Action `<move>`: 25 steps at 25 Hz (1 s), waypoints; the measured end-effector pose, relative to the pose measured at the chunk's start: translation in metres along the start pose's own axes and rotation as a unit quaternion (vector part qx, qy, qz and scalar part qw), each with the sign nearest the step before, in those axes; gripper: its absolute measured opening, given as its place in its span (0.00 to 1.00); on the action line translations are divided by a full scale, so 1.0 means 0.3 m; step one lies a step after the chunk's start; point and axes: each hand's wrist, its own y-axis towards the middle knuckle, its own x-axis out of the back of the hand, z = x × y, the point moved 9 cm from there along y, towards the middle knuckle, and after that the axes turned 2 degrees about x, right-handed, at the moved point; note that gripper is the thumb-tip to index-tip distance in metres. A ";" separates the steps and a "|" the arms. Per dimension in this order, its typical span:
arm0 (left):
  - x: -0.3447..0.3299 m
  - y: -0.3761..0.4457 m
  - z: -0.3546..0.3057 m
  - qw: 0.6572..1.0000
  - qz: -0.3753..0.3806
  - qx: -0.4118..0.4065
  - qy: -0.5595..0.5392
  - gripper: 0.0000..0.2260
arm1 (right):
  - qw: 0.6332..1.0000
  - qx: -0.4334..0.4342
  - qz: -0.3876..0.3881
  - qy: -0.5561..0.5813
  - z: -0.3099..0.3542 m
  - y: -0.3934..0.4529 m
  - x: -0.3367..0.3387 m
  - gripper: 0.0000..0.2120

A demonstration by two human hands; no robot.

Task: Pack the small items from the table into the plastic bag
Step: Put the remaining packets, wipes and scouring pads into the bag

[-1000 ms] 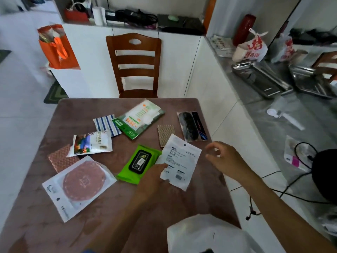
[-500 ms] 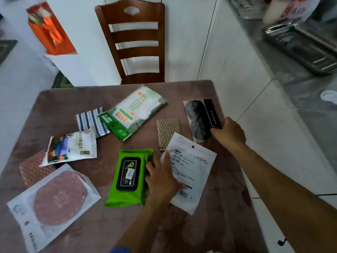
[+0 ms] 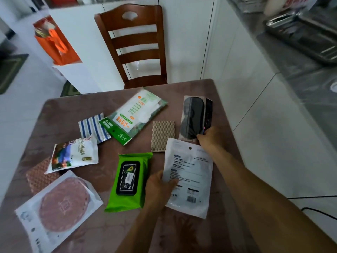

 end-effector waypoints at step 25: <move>0.825 -1.091 0.391 0.908 -0.069 -0.046 -0.411 0.14 | 0.706 0.140 0.171 0.673 0.092 -1.839 0.545 0.03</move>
